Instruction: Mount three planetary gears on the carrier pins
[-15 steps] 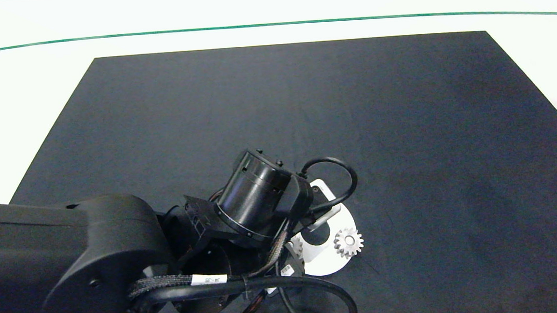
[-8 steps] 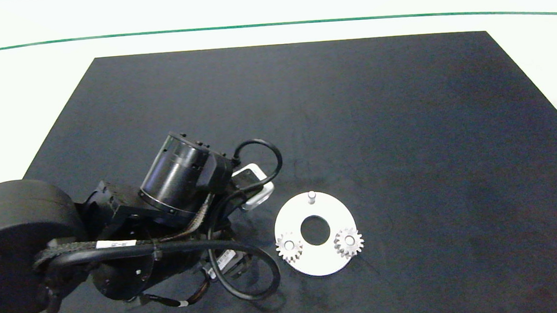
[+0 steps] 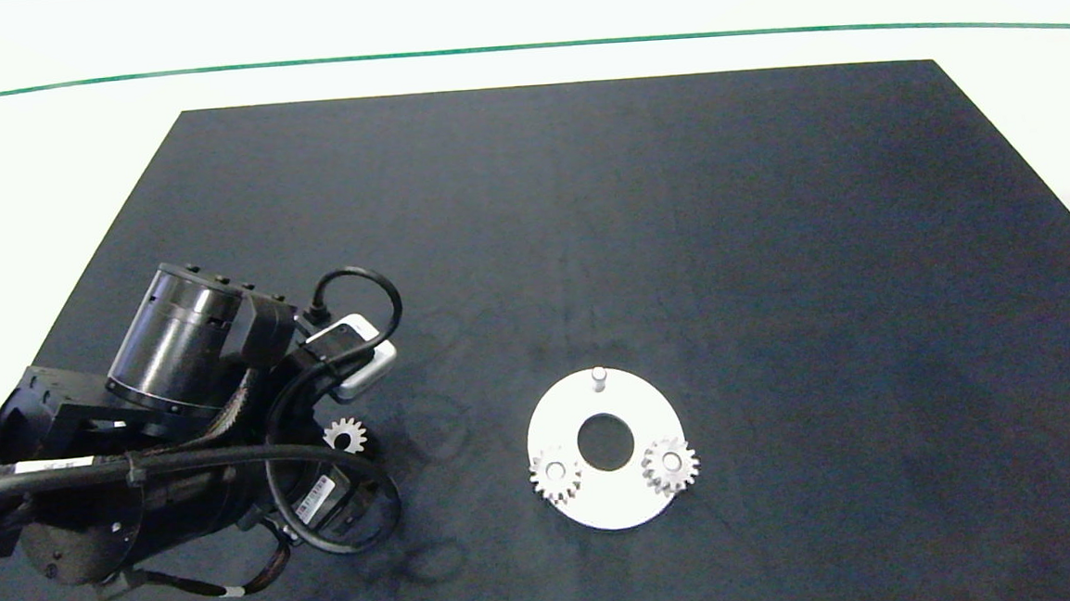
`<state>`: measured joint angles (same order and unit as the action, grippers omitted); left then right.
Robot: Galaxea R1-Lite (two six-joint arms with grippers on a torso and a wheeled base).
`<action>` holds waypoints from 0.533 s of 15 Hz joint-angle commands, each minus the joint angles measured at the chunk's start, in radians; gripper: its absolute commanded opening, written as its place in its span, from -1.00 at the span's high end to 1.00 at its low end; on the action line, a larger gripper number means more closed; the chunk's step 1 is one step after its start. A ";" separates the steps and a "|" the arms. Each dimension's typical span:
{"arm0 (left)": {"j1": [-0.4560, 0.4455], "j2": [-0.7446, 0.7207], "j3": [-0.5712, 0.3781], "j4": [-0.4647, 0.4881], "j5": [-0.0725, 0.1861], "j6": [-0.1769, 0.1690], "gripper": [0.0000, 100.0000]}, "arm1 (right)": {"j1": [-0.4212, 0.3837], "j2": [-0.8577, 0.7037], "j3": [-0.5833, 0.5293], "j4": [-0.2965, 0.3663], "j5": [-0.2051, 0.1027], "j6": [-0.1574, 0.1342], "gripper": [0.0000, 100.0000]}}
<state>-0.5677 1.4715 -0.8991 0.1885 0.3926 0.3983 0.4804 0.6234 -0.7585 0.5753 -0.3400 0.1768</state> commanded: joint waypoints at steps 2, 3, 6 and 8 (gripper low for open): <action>0.015 0.009 -0.009 0.002 0.000 -0.024 -1.00 | 0.000 -0.001 -0.001 0.003 -0.002 0.001 -1.00; 0.012 0.020 -0.011 0.002 0.000 -0.032 -1.00 | -0.002 -0.001 -0.001 0.003 -0.002 0.001 -1.00; 0.008 0.038 -0.011 0.002 -0.008 -0.073 -1.00 | -0.002 -0.001 -0.001 0.005 -0.002 0.000 -1.00; 0.011 0.062 -0.012 0.002 -0.015 -0.092 -1.00 | 0.000 0.001 0.001 0.005 -0.002 0.001 -1.00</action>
<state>-0.5581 1.5100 -0.9102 0.1889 0.3757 0.3083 0.4789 0.6230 -0.7589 0.5762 -0.3404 0.1768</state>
